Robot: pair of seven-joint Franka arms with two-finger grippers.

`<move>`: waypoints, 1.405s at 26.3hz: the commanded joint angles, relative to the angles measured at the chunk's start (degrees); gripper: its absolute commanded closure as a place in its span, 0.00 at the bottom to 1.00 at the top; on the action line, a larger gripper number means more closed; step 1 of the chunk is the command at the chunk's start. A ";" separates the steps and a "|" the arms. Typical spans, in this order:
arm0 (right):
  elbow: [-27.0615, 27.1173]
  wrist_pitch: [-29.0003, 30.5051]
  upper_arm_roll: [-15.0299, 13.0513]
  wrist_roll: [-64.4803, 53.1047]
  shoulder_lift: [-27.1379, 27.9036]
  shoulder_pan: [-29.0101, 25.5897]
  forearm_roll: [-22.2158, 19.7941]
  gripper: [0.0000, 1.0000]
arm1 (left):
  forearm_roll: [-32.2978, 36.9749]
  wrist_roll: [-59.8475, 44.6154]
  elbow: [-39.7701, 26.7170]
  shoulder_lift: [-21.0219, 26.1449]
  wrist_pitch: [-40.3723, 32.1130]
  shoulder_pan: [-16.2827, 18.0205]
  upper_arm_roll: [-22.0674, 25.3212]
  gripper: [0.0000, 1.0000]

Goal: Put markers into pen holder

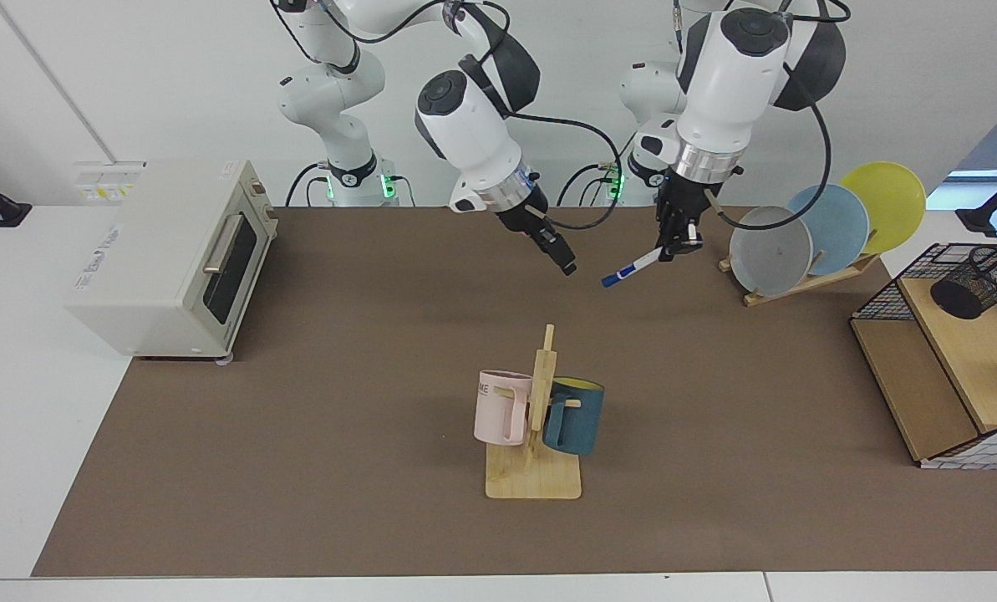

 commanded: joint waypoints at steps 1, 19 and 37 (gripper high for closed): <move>-0.85 -10.48 0.40 -14.63 -4.20 -6.27 -6.49 0.00 | 1.13 1.76 -1.24 -0.89 -0.26 0.31 6.28 1.00; -0.50 -17.18 0.31 -67.53 -9.56 -21.03 -31.55 0.00 | 21.33 18.98 7.89 4.03 -0.35 0.49 24.73 1.00; 6.09 -29.47 0.31 -81.11 -8.51 -30.18 -29.54 0.00 | 40.40 27.87 16.25 9.39 1.06 0.93 33.53 1.00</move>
